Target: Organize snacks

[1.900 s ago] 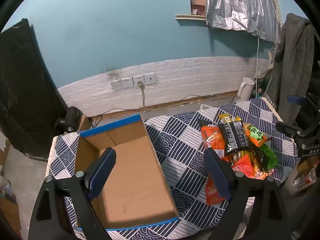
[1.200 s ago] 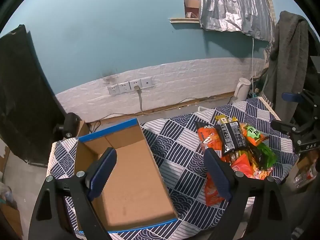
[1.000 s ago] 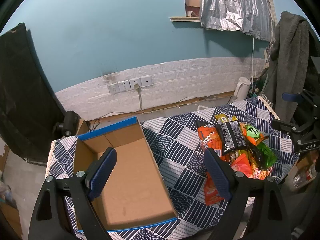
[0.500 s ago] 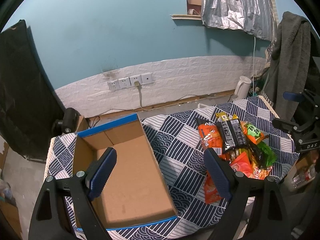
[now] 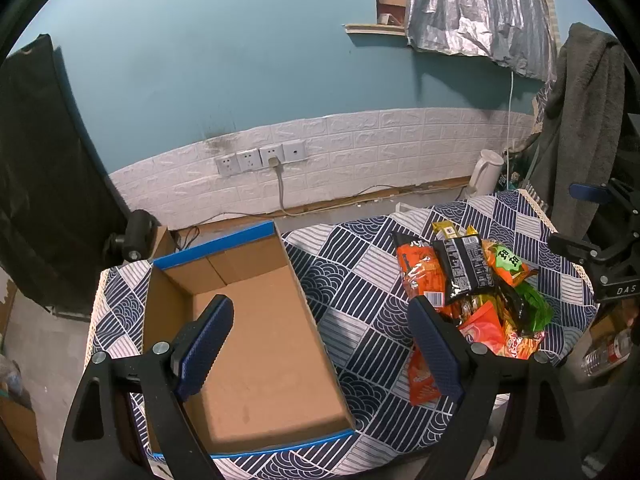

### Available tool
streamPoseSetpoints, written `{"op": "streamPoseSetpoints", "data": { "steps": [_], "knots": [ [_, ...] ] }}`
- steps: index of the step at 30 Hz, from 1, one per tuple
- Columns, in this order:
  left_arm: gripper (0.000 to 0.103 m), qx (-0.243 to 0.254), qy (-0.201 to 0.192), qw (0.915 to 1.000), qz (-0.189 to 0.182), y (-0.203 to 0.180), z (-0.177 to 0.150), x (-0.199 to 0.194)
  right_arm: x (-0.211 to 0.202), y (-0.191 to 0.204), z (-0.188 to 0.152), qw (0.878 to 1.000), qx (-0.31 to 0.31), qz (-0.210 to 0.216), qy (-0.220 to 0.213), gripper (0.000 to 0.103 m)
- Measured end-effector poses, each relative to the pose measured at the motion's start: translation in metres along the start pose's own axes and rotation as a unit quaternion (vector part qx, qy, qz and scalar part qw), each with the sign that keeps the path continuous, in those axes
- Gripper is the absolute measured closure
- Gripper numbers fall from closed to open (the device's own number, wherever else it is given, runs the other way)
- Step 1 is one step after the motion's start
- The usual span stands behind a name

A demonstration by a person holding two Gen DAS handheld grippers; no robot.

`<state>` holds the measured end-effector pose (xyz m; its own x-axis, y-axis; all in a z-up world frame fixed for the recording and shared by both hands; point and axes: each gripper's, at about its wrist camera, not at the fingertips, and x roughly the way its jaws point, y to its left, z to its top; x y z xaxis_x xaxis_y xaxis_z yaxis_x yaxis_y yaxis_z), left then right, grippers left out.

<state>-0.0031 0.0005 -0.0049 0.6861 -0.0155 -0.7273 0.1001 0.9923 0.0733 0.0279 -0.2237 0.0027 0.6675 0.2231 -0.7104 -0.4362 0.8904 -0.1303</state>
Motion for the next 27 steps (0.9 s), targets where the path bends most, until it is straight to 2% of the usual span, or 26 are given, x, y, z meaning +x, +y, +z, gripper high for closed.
{"op": "streamPoseSetpoints", "data": {
  "steps": [27],
  "knots": [
    [0.013,-0.001,0.004,1.0,-0.001,0.0016,-0.001,0.0026,-0.0003,-0.0006,0.0008,1.0,0.0,0.001,0.002,0.003]
  ]
}}
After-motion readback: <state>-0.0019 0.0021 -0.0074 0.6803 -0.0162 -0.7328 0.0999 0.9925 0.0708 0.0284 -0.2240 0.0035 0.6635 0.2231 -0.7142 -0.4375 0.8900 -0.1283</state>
